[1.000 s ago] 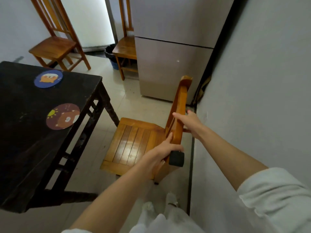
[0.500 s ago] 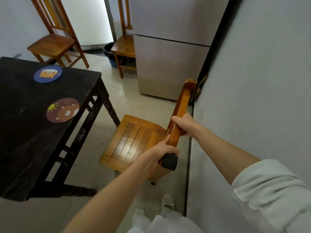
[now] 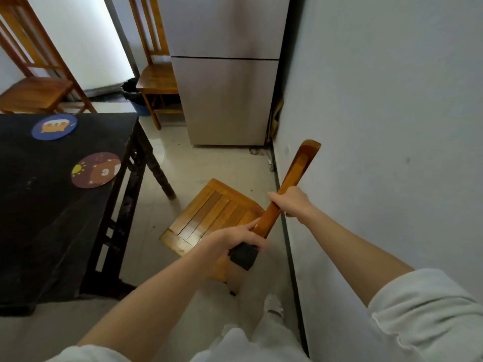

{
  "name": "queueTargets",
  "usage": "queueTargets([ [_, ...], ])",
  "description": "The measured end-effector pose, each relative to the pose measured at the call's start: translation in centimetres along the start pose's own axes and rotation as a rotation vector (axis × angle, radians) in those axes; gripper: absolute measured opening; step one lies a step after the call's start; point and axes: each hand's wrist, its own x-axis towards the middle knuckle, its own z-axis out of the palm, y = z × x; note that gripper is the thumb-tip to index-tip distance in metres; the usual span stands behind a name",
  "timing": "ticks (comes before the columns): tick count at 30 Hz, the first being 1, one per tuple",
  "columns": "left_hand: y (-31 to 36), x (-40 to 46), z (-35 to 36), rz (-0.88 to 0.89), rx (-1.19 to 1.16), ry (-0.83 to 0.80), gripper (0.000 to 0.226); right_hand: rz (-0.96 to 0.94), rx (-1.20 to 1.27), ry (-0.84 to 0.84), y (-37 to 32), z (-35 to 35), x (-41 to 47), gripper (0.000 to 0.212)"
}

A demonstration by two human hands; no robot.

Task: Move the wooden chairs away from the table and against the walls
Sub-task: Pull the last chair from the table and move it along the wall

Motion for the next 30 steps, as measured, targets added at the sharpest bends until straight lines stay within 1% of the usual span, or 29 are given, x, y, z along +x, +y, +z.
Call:
queueTargets([
  [1, -0.7, -0.7, 0.3, -0.005, 0.024, -0.012, 0.088, -0.026, -0.110, 0.082, 0.4, 0.2, -0.8, 0.066],
  [2, -1.4, -1.6, 0.8, -0.010, 0.042, -0.018, 0.089, -0.065, -0.206, 0.163, 0.7, 0.4, -1.9, 0.086],
  [3, -2.0, -2.4, 1.0, -0.015, 0.049, -0.017, 0.088, -0.148, -0.303, 0.248, 0.7, 0.4, -2.8, 0.093],
  [4, -2.5, -2.9, 1.1, -0.023, 0.055, -0.016, 0.085, -0.255, -0.420, 0.306, 0.6, 0.4, -3.5, 0.088],
  [5, -3.3, -3.7, 1.4, -0.036, 0.073, -0.011, 0.081, -0.386, -0.547, 0.320, 0.7, 0.4, -4.6, 0.077],
  [6, -3.7, -4.3, 1.5, -0.058, 0.096, -0.005, 0.075, -0.511, -0.664, 0.283, 0.8, 0.4, -5.3, 0.064],
  [7, -4.3, -5.2, 1.7, -0.080, 0.123, 0.000, 0.067, -0.606, -0.750, 0.208, 1.1, 0.4, -6.3, 0.053],
  [8, -4.9, -6.0, 2.0, -0.098, 0.155, 0.005, 0.055, -0.663, -0.802, 0.128, 1.5, 0.4, -7.4, 0.046],
  [10, -5.6, -7.3, 2.5, -0.154, 0.223, 0.035, 0.028, -0.734, -0.856, 0.020, 2.1, 0.5, -9.2, 0.042],
  [11, -6.4, -8.2, 3.1, -0.190, 0.234, 0.064, 0.022, -0.784, -0.905, -0.002, 2.5, 0.9, -10.2, 0.042],
  [12, -7.0, -8.8, 3.5, -0.220, 0.246, 0.084, 0.024, -0.829, -0.958, -0.005, 2.6, 1.2, -11.0, 0.044],
  [14, -8.2, -9.6, 4.2, -0.256, 0.267, 0.119, 0.047, -0.868, -1.057, 0.008, 2.4, 1.8, -12.2, 0.048],
  [15, -9.0, -10.1, 4.9, -0.267, 0.270, 0.134, 0.055, -0.878, -1.097, 0.019, 2.5, 2.2, -13.1, 0.047],
  [16, -9.5, -10.5, 5.6, -0.263, 0.268, 0.141, 0.056, -0.885, -1.113, 0.040, 2.6, 2.5, -13.8, 0.044],
  [18, -10.6, -11.8, 7.4, -0.241, 0.251, 0.122, 0.049, -0.910, -1.127, 0.064, 3.0, 3.0, -15.8, 0.036],
  [19, -11.1, -12.2, 8.0, -0.234, 0.254, 0.107, 0.051, -0.918, -1.135, 0.060, 3.3, 3.2, -16.6, 0.033],
  [22, -13.5, -13.4, 9.8, -0.224, 0.285, 0.090, 0.084, -0.941, -1.136, 0.068, 5.1, 4.3, -19.5, 0.032],
  [23, -14.1, -13.6, 10.0, -0.225, 0.291, 0.103, 0.091, -0.934, -1.134, 0.081, 5.5, 4.7, -20.2, 0.032],
  [26, -15.9, -14.6, 10.8, -0.214, 0.353, 0.102, 0.099, -0.880, -1.147, 0.126, 6.0, 6.2, -22.6, 0.033],
  [28, -17.4, -15.6, 11.1, -0.216, 0.402, 0.047, 0.101, -0.849, -1.170, 0.124, 6.4, 7.5, -24.4, 0.036],
  [30, -19.1, -16.5, 11.3, -0.218, 0.431, -0.016, 0.102, -0.857, -1.195, 0.105, 7.1, 8.6, -25.8, 0.034],
])
